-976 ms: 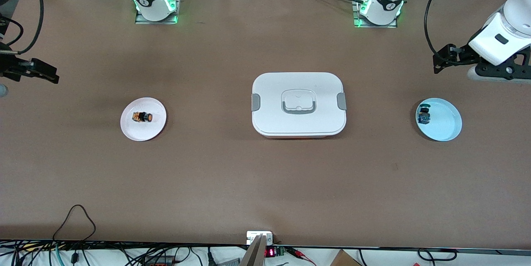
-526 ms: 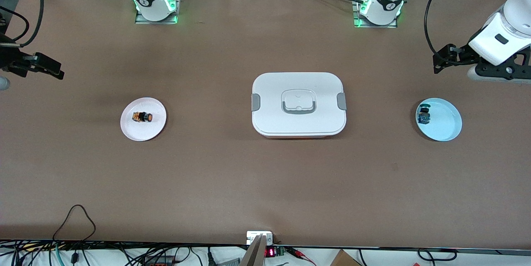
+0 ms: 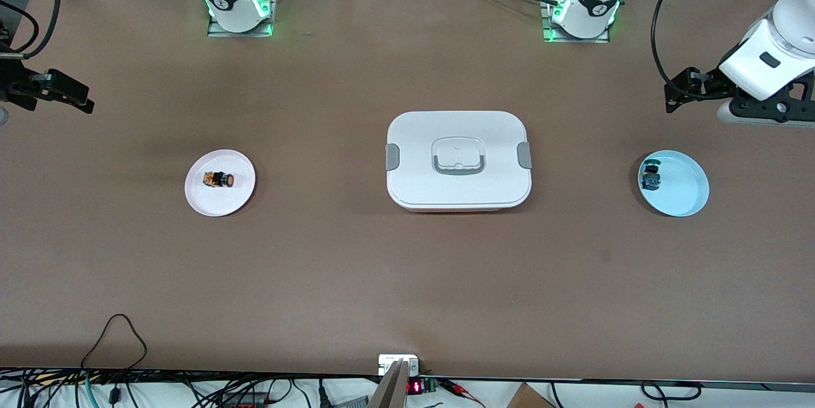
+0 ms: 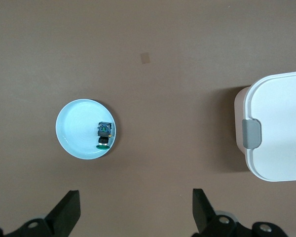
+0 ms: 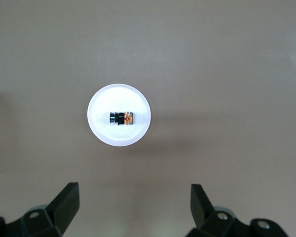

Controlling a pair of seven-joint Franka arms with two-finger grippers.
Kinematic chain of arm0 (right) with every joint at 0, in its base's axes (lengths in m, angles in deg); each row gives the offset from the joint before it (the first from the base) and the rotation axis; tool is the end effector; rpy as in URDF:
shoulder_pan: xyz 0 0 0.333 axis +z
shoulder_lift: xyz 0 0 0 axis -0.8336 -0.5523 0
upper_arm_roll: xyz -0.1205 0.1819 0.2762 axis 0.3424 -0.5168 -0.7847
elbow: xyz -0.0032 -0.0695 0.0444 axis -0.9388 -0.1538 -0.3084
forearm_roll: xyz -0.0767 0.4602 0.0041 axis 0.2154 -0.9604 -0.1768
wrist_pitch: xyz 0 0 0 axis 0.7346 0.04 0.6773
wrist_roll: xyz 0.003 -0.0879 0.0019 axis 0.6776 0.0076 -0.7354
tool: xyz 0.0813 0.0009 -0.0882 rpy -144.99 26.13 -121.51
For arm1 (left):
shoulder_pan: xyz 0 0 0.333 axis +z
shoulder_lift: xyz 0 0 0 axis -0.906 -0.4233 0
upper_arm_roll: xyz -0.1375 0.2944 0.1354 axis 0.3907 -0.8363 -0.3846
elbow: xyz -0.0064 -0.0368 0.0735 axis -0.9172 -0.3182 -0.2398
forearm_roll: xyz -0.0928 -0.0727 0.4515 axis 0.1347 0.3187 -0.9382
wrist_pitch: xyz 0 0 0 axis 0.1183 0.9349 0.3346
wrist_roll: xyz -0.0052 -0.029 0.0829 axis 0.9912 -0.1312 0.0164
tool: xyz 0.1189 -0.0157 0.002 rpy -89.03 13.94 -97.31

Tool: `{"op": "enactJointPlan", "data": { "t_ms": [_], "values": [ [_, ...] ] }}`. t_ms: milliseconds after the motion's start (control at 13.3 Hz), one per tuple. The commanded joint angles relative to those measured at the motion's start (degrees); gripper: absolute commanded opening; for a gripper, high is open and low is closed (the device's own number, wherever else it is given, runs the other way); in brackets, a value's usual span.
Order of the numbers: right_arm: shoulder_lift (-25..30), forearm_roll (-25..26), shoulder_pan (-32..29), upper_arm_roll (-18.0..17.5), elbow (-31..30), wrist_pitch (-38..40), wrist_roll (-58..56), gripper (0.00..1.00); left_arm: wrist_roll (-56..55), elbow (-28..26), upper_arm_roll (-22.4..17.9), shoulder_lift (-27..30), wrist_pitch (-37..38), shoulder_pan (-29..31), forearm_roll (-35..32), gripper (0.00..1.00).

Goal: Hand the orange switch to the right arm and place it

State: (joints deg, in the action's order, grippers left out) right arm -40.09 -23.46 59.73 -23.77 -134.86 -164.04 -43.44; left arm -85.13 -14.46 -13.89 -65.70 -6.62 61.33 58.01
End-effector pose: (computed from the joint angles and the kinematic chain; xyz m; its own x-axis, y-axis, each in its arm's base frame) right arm 0.6375 -0.0339 0.6275 0.9988 -0.0300 -0.0381 -0.0287 -0.9990 0.0333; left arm 0.6181 -0.0460 0.6119 0.9967 -0.0727 -0.0358 -0.0744 -0.9959 -0.0515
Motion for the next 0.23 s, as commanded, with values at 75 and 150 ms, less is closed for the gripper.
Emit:
{"op": "enactJointPlan", "data": {
  "t_ms": [75,150],
  "values": [
    [0.5,-1.0,0.0,0.0,0.4,0.5,-1.1,1.00,0.0,0.2,-0.6,0.1,0.6,-0.5,1.2,1.00],
    [0.5,-1.1,0.0,-0.1,0.4,0.7,-1.2,1.00,0.0,0.2,-0.6,0.1,0.6,-0.5,1.2,1.00]
  ]
}}
